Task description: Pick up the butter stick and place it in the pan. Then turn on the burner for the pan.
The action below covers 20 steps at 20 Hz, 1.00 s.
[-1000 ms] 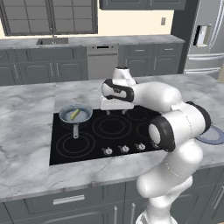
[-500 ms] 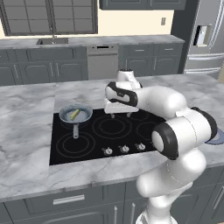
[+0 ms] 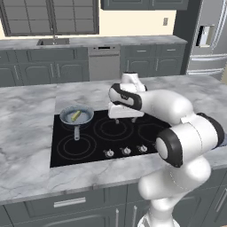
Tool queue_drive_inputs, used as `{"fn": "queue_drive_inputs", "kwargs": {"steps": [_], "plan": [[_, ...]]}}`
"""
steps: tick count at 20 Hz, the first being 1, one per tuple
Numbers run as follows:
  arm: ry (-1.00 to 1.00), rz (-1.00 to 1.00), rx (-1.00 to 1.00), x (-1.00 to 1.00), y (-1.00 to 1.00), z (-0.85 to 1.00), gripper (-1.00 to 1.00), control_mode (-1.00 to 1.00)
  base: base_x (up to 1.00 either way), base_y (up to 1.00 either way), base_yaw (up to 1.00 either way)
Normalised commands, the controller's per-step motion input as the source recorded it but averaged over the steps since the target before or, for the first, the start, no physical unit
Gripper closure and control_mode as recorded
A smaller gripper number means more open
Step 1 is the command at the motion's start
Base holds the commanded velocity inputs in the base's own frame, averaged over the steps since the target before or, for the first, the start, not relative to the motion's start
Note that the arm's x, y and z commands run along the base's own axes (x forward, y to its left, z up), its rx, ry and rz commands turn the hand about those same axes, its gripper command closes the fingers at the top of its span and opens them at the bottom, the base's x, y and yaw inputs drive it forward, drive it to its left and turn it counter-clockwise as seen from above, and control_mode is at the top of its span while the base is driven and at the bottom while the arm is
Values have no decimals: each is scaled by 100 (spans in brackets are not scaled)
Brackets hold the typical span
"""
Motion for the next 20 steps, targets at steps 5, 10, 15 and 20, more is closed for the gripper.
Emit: {"fn": "queue_drive_inputs", "kwargs": {"steps": [5, 10, 15, 20], "plan": [[1, 0, 0, -29, -14, -12, -100, -100, 0, 0, 0], [1, 0, 0, -14, -7, -11, -100, -100, 0, 0, 0], [0, 0, 0, -2, -3, -13, -100, -100, 0, 0, 0], [0, 0, 0, 0, -3, -16, -100, -100, 0, 0, 0]]}}
